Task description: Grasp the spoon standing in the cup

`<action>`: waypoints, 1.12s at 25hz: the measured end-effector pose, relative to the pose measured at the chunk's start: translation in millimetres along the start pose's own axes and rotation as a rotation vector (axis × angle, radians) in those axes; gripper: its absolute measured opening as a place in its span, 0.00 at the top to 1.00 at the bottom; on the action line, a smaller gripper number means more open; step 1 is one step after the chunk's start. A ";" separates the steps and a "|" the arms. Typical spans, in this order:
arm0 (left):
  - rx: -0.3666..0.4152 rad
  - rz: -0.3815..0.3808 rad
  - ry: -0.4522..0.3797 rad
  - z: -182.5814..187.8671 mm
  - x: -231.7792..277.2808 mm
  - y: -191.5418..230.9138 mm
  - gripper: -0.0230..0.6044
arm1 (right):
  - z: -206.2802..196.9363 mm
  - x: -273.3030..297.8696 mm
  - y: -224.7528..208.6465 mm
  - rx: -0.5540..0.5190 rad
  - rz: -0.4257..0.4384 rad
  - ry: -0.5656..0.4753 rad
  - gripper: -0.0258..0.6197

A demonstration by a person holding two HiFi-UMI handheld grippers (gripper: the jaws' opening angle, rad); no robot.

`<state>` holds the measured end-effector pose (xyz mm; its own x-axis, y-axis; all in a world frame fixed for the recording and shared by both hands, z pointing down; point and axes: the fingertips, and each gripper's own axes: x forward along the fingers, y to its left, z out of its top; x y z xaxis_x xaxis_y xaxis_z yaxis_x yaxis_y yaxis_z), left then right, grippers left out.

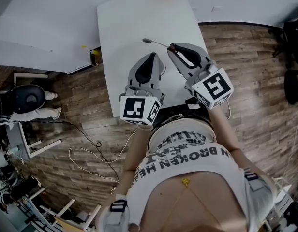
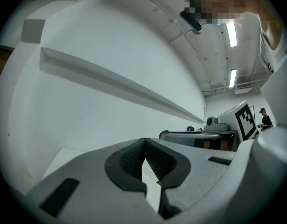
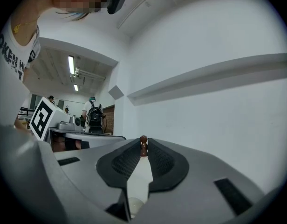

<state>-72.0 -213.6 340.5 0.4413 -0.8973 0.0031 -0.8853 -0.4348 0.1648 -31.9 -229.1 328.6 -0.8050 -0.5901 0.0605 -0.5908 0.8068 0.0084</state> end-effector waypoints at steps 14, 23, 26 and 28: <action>0.004 0.005 -0.030 21.9 -0.3 -11.2 0.97 | 30.4 -20.9 -11.5 -0.019 -0.034 -0.057 0.89; -0.006 0.004 -0.025 19.9 -0.4 -9.0 0.97 | 29.2 -20.2 -12.2 -0.014 -0.043 -0.057 0.89; -0.014 0.002 -0.020 19.4 -0.8 -8.8 0.97 | 29.6 -19.5 -11.7 -0.012 -0.042 -0.056 0.89; -0.014 0.000 -0.017 19.9 -0.1 -9.4 0.97 | 30.2 -19.5 -12.0 -0.011 -0.043 -0.054 0.89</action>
<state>-66.6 -210.9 319.4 0.4390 -0.8984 -0.0138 -0.8829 -0.4342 0.1787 -10.7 -228.2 297.1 -0.7811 -0.6244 0.0063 -0.6241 0.7810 0.0205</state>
